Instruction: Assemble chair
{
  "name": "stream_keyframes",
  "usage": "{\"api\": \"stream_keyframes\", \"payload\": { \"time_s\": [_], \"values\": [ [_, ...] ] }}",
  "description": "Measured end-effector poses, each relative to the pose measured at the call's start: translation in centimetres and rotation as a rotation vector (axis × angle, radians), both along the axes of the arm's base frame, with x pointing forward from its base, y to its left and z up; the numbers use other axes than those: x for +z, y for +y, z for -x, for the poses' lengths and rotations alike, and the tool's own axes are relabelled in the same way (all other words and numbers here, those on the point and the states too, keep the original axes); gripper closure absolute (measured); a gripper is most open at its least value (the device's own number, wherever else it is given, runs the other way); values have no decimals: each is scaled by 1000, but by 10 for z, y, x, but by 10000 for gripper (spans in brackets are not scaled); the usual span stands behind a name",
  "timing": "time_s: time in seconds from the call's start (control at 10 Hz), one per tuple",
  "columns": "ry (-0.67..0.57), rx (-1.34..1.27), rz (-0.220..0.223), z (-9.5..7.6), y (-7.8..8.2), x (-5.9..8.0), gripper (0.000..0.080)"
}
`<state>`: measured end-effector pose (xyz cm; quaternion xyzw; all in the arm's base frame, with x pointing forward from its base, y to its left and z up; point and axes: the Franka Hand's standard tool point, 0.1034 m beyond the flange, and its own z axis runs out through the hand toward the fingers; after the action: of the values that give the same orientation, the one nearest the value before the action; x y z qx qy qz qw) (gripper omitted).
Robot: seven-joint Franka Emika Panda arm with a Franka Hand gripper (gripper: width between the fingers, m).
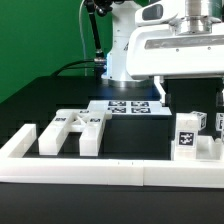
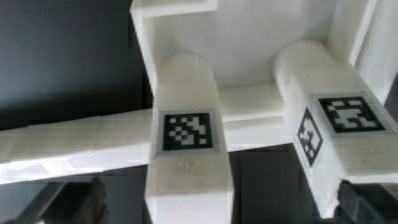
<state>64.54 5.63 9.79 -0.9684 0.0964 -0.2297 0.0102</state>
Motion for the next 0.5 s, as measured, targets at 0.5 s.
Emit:
{"api": "stream_keyframes", "payload": {
  "time_s": [0.5],
  "values": [
    [-10,68,53,11,-8,-26,150]
  ]
}}
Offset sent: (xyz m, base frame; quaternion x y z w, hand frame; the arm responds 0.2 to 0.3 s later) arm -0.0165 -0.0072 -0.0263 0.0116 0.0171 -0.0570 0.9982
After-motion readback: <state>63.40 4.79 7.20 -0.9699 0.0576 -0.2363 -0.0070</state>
